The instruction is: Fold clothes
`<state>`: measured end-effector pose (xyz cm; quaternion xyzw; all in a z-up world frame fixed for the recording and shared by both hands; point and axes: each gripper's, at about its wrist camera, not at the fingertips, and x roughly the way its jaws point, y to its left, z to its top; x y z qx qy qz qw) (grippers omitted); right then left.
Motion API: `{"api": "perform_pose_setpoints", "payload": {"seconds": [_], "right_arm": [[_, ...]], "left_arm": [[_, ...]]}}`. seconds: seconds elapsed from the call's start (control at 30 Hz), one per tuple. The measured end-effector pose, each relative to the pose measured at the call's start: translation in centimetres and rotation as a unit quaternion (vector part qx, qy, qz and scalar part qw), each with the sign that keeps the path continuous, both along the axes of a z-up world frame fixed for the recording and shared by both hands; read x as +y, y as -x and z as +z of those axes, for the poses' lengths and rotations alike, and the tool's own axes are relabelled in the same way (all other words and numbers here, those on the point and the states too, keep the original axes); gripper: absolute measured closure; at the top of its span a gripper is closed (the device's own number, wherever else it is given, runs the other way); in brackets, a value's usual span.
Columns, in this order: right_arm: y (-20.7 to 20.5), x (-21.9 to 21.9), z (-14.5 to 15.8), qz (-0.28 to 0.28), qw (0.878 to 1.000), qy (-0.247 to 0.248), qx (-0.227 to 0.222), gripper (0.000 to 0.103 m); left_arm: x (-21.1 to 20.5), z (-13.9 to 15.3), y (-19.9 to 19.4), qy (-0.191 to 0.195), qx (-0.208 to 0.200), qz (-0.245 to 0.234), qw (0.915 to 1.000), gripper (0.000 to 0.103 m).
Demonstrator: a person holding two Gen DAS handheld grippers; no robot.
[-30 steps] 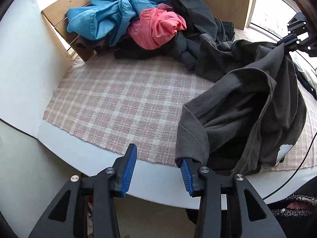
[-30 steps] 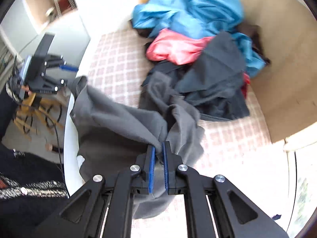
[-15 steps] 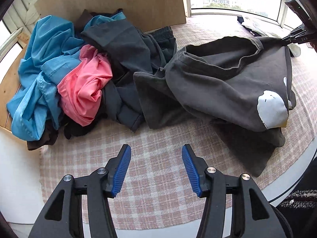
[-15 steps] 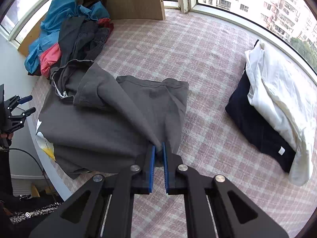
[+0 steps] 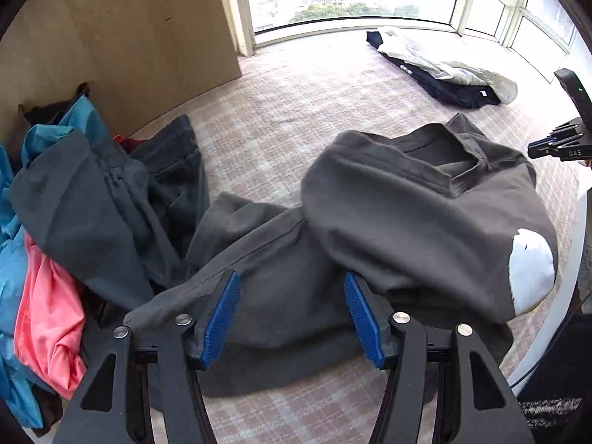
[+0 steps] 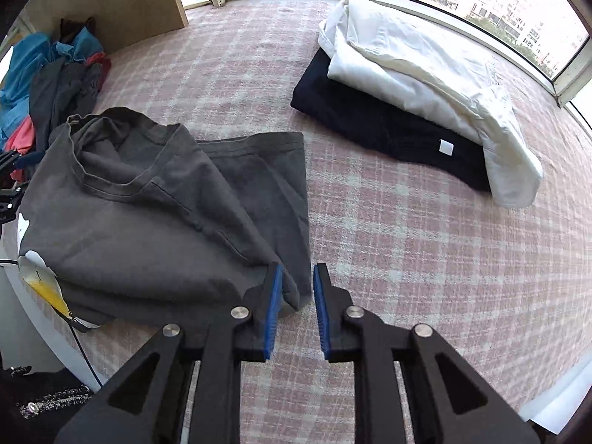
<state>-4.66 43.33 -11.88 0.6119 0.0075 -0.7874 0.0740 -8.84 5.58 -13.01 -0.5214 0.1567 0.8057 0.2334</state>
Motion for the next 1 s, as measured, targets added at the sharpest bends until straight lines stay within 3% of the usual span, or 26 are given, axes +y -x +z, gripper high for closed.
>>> {"api": "perform_pose_setpoints", "payload": {"seconds": [0.07, 0.13, 0.23, 0.3, 0.37, 0.47, 0.5, 0.53, 0.57, 0.63, 0.73, 0.87, 0.93, 1.0], "right_arm": [[0.2, -1.2, 0.8, 0.024, 0.999, 0.041, 0.001, 0.06], [0.7, -3.1, 0.1, 0.051, 0.998, 0.049, -0.004, 0.054], [1.7, -5.9, -1.9, 0.087, 0.996, 0.014, -0.007, 0.054], [2.7, -7.4, -3.6, 0.107, 0.994, -0.021, -0.009, 0.054], [3.3, -8.8, -5.1, 0.135, 0.991, -0.016, -0.016, 0.054], [3.2, -9.8, -5.6, 0.16, 0.987, -0.013, -0.015, 0.054], [3.0, -9.9, -5.3, 0.163, 0.986, -0.013, -0.011, 0.058], [2.9, -9.9, -5.0, 0.166, 0.986, -0.014, -0.007, 0.085], [2.7, -9.9, -4.8, 0.17, 0.985, -0.015, -0.002, 0.1], [2.4, -10.0, -4.2, 0.176, 0.984, -0.016, 0.006, 0.099], [1.4, -7.3, -0.5, 0.138, 0.99, 0.014, 0.03, 0.099], [-1.1, -1.3, 4.9, 0.046, 0.995, 0.041, 0.073, 0.101], [-1.9, 2.6, 5.2, -0.014, 0.996, 0.037, 0.083, 0.101], [-2.1, 4.6, 3.5, -0.042, 0.997, 0.013, 0.067, 0.1]], "left_arm": [[2.2, -0.4, 0.6, -0.022, -0.012, -0.021, 0.9994, 0.046], [4.3, -1.5, 0.5, -0.026, -0.019, -0.031, 0.999, 0.05], [6.2, -2.2, -0.4, -0.038, -0.028, -0.045, 0.9979, 0.076], [6.3, -2.0, -0.7, -0.043, -0.024, -0.046, 0.9977, 0.076], [5.6, -1.5, -0.9, -0.051, -0.025, -0.042, 0.9975, 0.076], [4.2, -1.1, -1.1, -0.053, -0.025, -0.025, 0.998, 0.064], [3.7, -1.1, -1.1, -0.048, -0.022, -0.019, 0.9984, 0.06], [3.2, -1.2, -1.2, -0.042, -0.02, -0.013, 0.9988, 0.051], [2.7, -1.3, -1.2, -0.04, -0.019, -0.007, 0.999, 0.047], [2.2, -1.7, -0.9, -0.044, -0.024, 0.002, 0.9988, 0.046], [2.9, -2.5, -0.7, -0.05, -0.029, -0.003, 0.9983, 0.048], [4.1, -2.4, -1.4, -0.057, -0.033, -0.027, 0.9975, 0.071], [4.1, -1.8, -2.2, -0.055, -0.031, -0.033, 0.9975, 0.073], [3.9, -1.3, -3.2, -0.056, -0.034, -0.044, 0.9968, 0.071]]}}
